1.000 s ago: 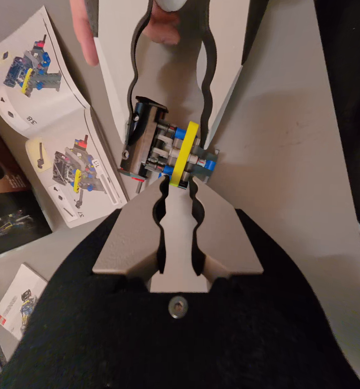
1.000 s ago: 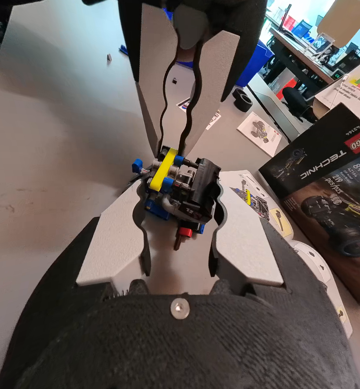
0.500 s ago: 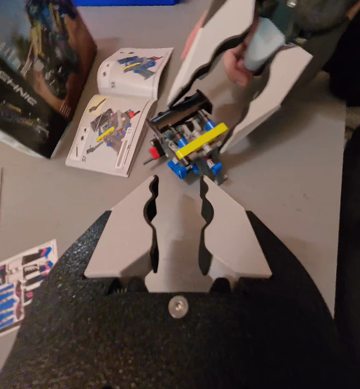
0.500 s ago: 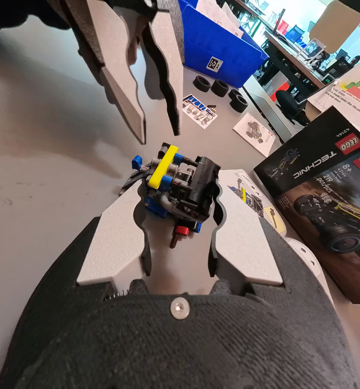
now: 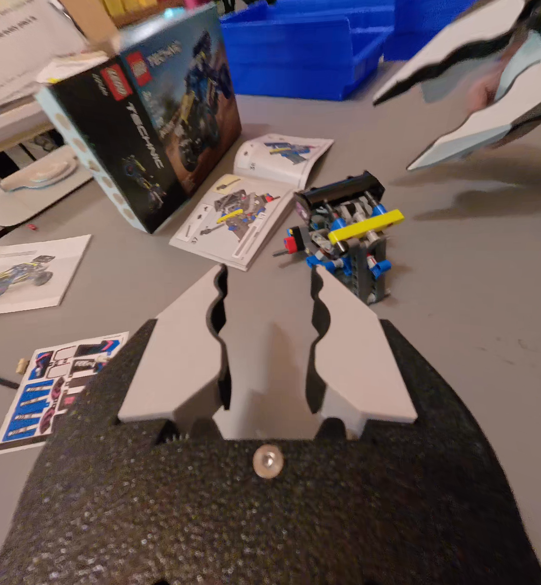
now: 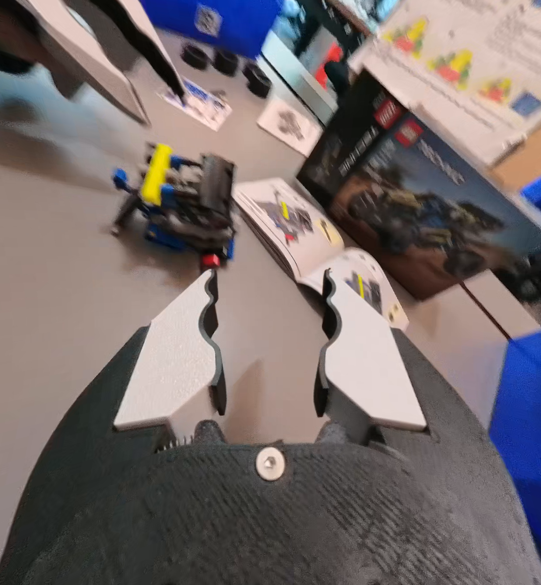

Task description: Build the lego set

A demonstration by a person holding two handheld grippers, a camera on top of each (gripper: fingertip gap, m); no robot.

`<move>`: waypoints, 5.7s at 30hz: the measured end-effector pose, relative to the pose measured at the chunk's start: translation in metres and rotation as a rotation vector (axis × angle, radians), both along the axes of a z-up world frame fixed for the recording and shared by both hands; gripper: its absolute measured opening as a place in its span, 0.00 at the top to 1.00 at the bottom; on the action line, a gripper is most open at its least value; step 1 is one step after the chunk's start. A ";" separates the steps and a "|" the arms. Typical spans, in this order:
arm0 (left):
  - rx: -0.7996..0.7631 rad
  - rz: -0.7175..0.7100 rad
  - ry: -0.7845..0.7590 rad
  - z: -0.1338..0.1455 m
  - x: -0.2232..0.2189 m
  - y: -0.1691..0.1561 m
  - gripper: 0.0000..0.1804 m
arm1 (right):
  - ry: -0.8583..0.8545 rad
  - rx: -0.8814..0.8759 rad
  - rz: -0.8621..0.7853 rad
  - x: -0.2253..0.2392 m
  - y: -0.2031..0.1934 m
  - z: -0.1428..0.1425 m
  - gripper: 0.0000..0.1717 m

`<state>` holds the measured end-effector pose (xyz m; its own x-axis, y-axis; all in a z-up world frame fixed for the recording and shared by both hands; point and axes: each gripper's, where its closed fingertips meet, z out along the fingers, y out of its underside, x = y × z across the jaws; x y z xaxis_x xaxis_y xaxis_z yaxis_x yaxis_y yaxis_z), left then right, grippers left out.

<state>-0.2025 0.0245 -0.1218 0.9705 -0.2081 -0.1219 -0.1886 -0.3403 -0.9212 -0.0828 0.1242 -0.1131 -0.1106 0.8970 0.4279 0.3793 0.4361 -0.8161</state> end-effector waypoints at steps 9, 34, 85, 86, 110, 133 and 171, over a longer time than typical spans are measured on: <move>0.093 0.343 0.436 0.004 -0.073 -0.010 0.58 | -0.146 0.064 -0.229 0.020 0.095 -0.023 0.81; 0.022 0.425 0.742 -0.016 -0.081 0.002 0.83 | -0.326 0.115 0.054 -0.014 0.103 -0.069 1.00; 0.150 0.620 0.826 0.016 -0.109 -0.018 0.85 | 0.623 0.187 -0.370 0.063 0.166 0.075 1.00; 0.152 0.620 0.824 0.016 -0.109 -0.019 0.85 | 0.662 0.190 -0.363 0.066 0.164 0.080 1.00; -0.212 0.726 0.270 0.008 -0.200 -0.156 0.87 | 0.535 0.029 -0.449 0.065 0.186 0.051 1.00; -0.363 -0.008 0.025 -0.049 0.008 -0.020 0.97 | 0.387 0.110 -0.335 0.042 0.166 0.031 1.00; -0.359 0.215 -0.142 -0.036 -0.159 -0.082 0.97 | 0.370 0.105 -0.344 0.043 0.168 0.027 1.00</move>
<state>-0.3614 -0.0570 -0.1578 0.9982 -0.0046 0.0590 0.0413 -0.6610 -0.7493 -0.0396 0.2926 -0.0859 0.3593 0.8047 0.4726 0.2095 0.4239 -0.8811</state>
